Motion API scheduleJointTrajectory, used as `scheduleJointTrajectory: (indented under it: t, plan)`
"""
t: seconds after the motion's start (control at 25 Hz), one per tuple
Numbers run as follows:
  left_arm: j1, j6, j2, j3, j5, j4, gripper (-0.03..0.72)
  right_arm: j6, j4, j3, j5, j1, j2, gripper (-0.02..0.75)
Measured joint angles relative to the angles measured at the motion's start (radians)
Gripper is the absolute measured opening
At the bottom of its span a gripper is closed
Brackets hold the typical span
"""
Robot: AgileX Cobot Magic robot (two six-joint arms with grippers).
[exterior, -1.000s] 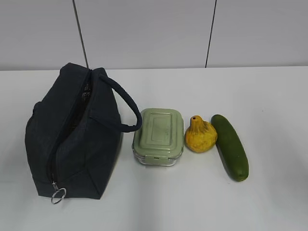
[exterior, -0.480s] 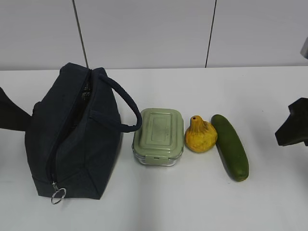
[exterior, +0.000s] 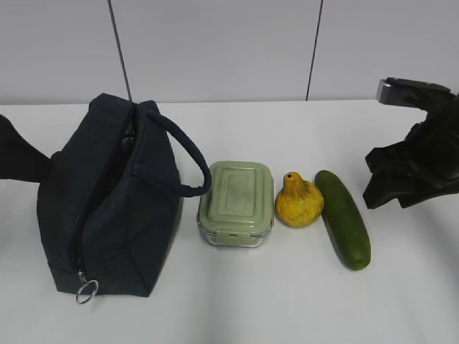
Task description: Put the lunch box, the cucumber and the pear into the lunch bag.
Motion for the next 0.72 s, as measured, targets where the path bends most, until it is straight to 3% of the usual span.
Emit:
scheduleJointTrajectory:
  t: [0.12, 0.4, 0.72]
  plan:
    - [0.0, 0.0, 0.0, 0.0, -0.001, -0.013, 0.414, -0.004, -0.002, -0.007, -0.041, 0.0, 0.054, 0.441]
    - [0.0, 0.0, 0.0, 0.0, -0.006, -0.017, 0.414, -0.058, 0.044, -0.007, -0.072, 0.0, 0.16, 0.552]
    - [0.0, 0.0, 0.0, 0.0, -0.026, -0.017, 0.414, -0.105, 0.115, -0.009, -0.1, 0.0, 0.215, 0.561]
